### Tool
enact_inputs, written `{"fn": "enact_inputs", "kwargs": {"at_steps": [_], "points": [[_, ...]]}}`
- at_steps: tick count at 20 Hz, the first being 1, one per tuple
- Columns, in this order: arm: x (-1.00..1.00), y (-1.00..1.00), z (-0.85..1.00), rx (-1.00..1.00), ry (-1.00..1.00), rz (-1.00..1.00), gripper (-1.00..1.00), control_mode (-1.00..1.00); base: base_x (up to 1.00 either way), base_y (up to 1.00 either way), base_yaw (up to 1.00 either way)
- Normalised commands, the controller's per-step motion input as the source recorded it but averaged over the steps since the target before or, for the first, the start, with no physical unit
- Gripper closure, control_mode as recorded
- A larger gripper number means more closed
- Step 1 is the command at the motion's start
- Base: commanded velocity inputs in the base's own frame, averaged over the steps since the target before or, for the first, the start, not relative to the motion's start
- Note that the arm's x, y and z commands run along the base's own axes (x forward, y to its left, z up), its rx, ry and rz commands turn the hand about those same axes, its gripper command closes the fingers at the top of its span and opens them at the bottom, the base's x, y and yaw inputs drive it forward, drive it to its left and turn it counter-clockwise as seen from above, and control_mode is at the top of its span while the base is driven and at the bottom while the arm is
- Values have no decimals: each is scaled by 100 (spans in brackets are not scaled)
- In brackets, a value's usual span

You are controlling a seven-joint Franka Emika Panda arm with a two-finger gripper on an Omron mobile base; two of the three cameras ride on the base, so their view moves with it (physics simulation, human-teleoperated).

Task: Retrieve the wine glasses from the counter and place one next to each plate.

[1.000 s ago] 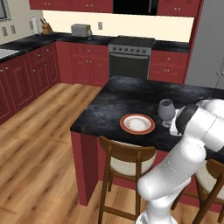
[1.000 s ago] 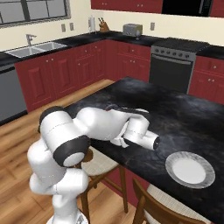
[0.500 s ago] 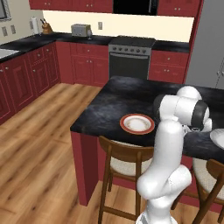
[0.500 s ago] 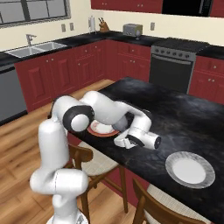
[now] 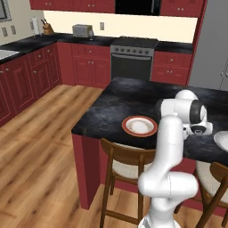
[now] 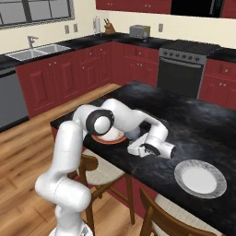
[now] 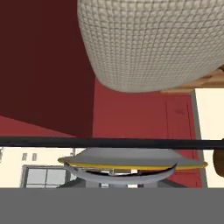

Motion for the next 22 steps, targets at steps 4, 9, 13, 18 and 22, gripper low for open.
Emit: {"fn": "enact_inputs", "kwargs": {"at_steps": [4,9,13,18,22], "points": [[31,0,-42,0,0,0,100,-100,0,0,0],[12,-2,-49,-6,0,0,-100,-100,0,0,0],[-3,-32,-21,1,1,10,-100,-100,0,0,0],[-20,-17,0,0,3,7,-100,-100,0,0,0],[-1,-10,-8,0,5,2,-100,-100,0,0,0]]}}
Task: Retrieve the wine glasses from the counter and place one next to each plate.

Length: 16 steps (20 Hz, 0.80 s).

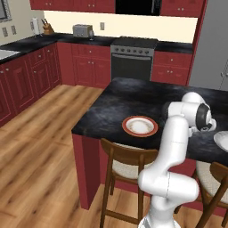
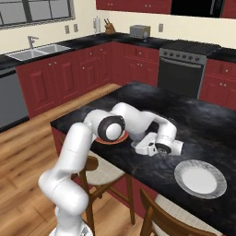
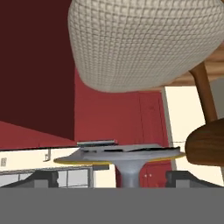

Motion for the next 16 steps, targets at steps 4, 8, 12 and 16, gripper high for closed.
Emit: {"fn": "enact_inputs", "kwargs": {"at_steps": [4,8,12,16], "points": [[0,-15,-3,0,-2,0,-100,-100,0,0,0],[0,-12,0,0,-2,-9,-100,-100,0,0,0],[-15,-27,2,0,-7,-14,-100,-100,0,0,0],[-66,-24,35,3,-10,-2,-100,-100,0,0,0]]}}
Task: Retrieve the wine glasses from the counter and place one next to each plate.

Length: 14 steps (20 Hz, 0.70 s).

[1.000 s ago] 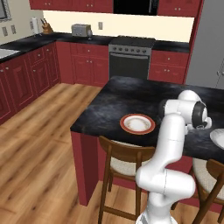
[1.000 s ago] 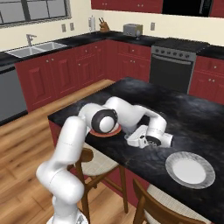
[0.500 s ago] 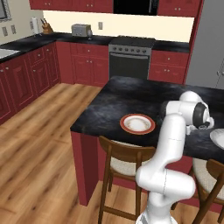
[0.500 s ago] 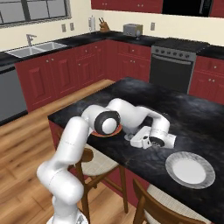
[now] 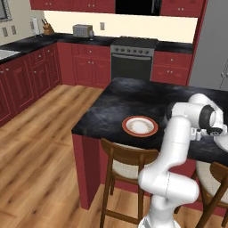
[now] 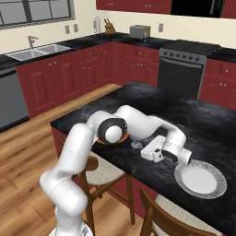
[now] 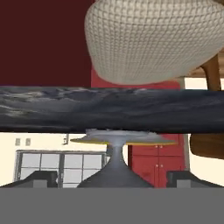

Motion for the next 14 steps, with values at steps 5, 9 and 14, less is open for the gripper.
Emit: {"fn": "enact_inputs", "kwargs": {"at_steps": [5,9,14], "points": [[-70,-37,58,4,-14,2,-100,-100,0,0,0],[-72,0,100,0,-23,1,-100,-100,0,0,0],[-58,24,100,-1,-25,0,-100,-100,0,0,0]]}}
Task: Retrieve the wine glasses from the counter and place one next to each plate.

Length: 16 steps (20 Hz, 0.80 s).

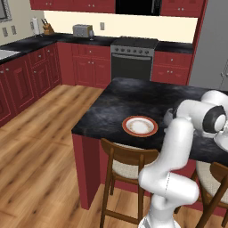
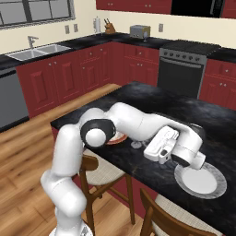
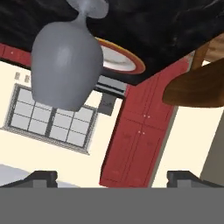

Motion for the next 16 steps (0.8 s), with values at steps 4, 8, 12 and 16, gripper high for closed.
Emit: {"fn": "enact_inputs", "kwargs": {"at_steps": [4,8,12,16], "points": [[-26,54,63,-6,-21,0,-100,-100,0,0,0],[0,79,18,-13,-17,-6,-100,-100,0,0,0],[-1,75,37,-13,-16,-10,-100,-100,0,0,0],[-26,54,54,-10,-17,-11,-100,-100,0,0,0]]}}
